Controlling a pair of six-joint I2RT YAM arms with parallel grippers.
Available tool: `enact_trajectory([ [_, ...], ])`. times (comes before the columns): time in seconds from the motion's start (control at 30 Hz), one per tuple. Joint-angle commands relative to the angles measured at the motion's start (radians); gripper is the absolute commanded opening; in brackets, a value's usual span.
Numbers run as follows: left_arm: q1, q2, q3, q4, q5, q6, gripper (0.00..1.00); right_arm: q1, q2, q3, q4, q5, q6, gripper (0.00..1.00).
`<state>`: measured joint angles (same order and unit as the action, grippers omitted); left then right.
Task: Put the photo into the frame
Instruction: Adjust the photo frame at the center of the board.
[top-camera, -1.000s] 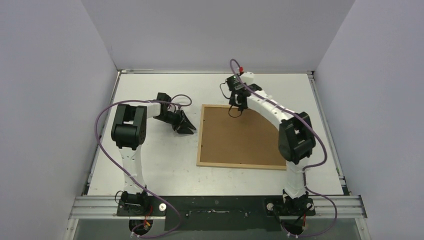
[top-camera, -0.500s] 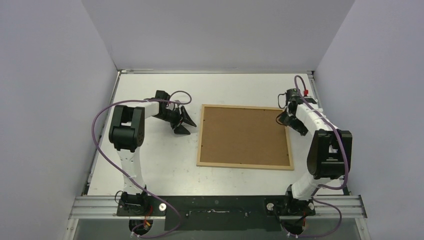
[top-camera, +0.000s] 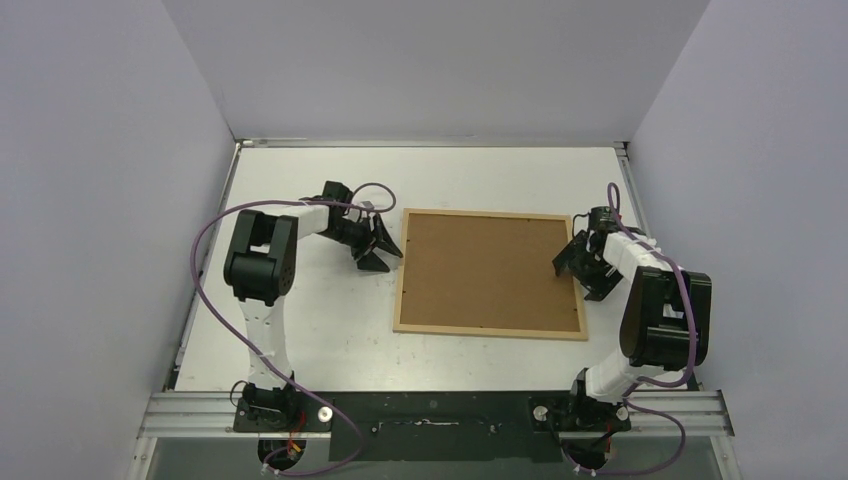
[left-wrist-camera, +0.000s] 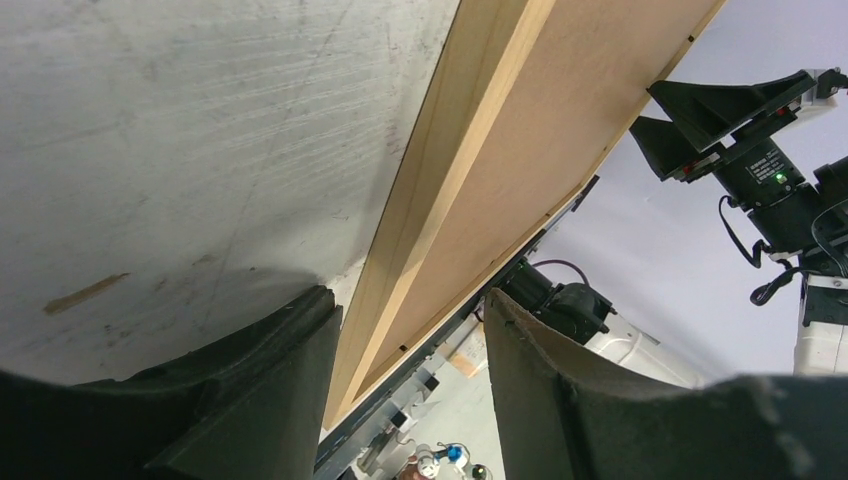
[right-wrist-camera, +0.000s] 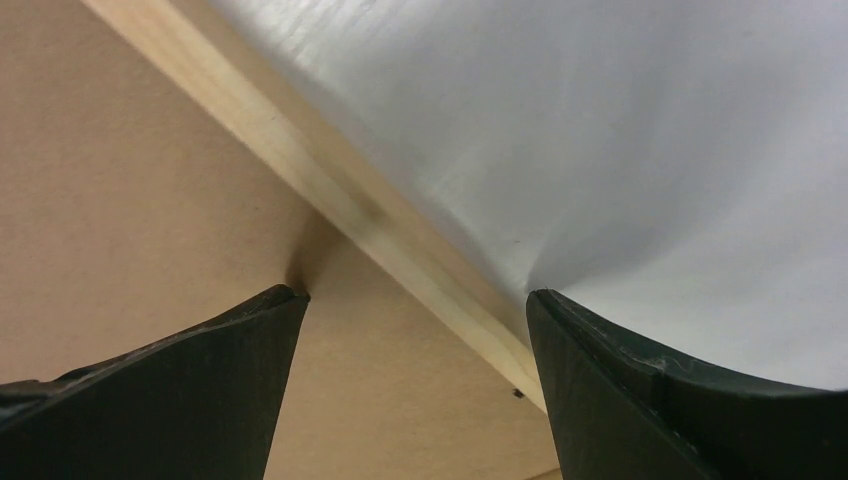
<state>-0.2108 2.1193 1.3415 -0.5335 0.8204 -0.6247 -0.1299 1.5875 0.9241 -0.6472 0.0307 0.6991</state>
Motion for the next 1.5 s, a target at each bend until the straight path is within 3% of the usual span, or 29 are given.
enact_trajectory([
  [0.0, -0.012, 0.029, 0.016, 0.024, -0.056, 0.024, 0.54, -0.002, -0.029, -0.020, 0.087, -0.119, 0.018, 0.84],
  [0.37, -0.031, 0.093, 0.121, 0.023, -0.009, -0.002, 0.53, 0.002, -0.054, -0.062, 0.117, -0.238, 0.026, 0.81],
  [0.53, -0.027, 0.115, 0.172, 0.002, -0.019, -0.001, 0.53, 0.075, -0.099, -0.089, 0.171, -0.293, 0.035, 0.81],
  [0.83, 0.026, 0.127, 0.191, -0.042, -0.115, 0.000, 0.53, 0.217, -0.080, -0.087, 0.189, -0.234, 0.094, 0.79],
  [1.1, 0.068, 0.165, 0.244, -0.082, -0.123, 0.017, 0.53, 0.272, -0.060, -0.004, 0.057, -0.139, 0.008, 0.71],
  [1.23, 0.074, 0.166, 0.254, -0.105, -0.156, 0.023, 0.53, 0.269, -0.109, -0.002, -0.042, -0.038, -0.015, 0.77],
  [1.47, 0.092, 0.155, 0.224, -0.107, -0.183, 0.018, 0.53, 0.267, -0.246, -0.008, -0.166, 0.034, -0.068, 0.74],
])
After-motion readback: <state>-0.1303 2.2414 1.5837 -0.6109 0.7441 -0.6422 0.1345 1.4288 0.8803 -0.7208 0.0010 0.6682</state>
